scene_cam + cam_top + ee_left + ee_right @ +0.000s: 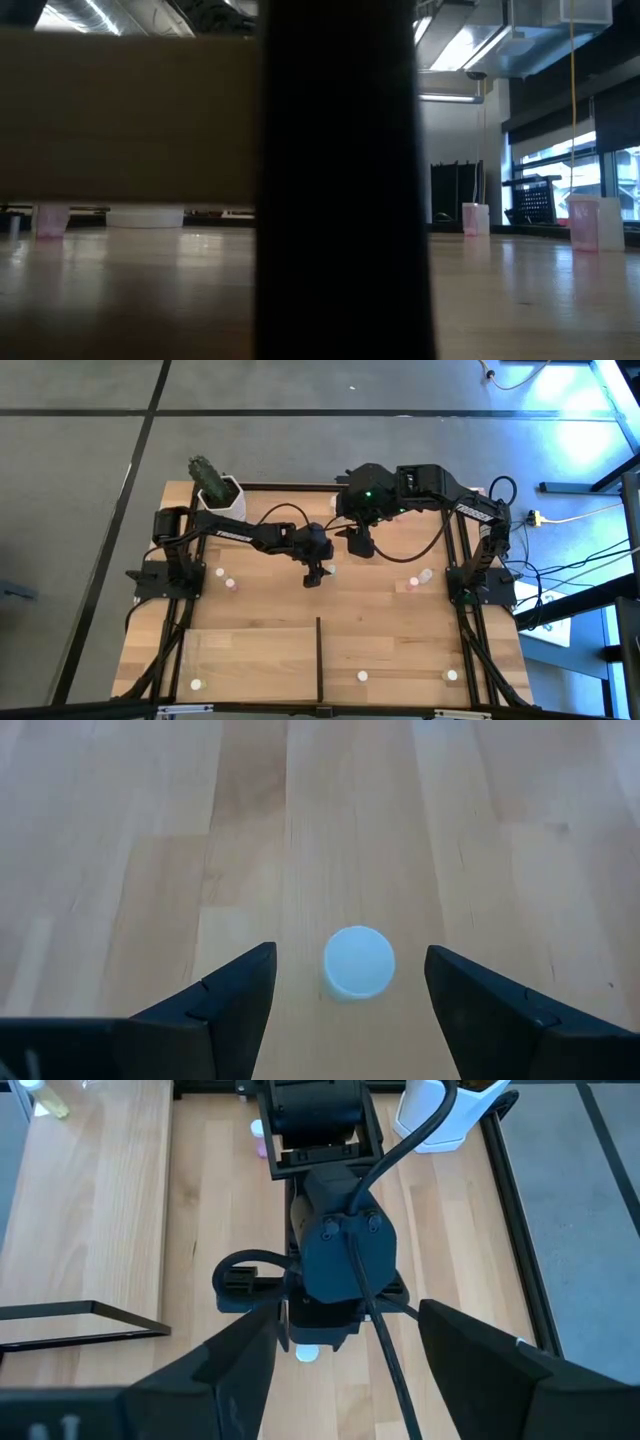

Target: Pick and place medicine bottles onto shelf by color

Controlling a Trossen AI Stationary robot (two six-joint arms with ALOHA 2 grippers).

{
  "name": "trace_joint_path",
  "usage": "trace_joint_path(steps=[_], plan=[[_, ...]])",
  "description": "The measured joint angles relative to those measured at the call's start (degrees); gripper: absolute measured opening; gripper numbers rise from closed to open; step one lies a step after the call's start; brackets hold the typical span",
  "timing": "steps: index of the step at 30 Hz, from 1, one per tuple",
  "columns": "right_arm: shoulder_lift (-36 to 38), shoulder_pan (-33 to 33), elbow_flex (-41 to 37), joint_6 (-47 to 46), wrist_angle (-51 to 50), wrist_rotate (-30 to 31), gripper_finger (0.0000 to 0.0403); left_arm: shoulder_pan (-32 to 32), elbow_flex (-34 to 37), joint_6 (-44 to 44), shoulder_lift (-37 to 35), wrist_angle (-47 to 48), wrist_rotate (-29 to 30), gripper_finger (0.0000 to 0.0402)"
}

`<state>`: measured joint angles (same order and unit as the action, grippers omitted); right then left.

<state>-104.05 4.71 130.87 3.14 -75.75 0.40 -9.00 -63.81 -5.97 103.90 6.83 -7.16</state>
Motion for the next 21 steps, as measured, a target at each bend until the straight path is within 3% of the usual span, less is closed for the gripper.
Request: trace_joint_path(steps=[21], plan=[[0.0, 0.0, 0.0, 0.0, 0.2, 0.0, 0.0244, 1.1, 0.0, -0.2, 2.6, -2.4, 3.2, 0.0250]])
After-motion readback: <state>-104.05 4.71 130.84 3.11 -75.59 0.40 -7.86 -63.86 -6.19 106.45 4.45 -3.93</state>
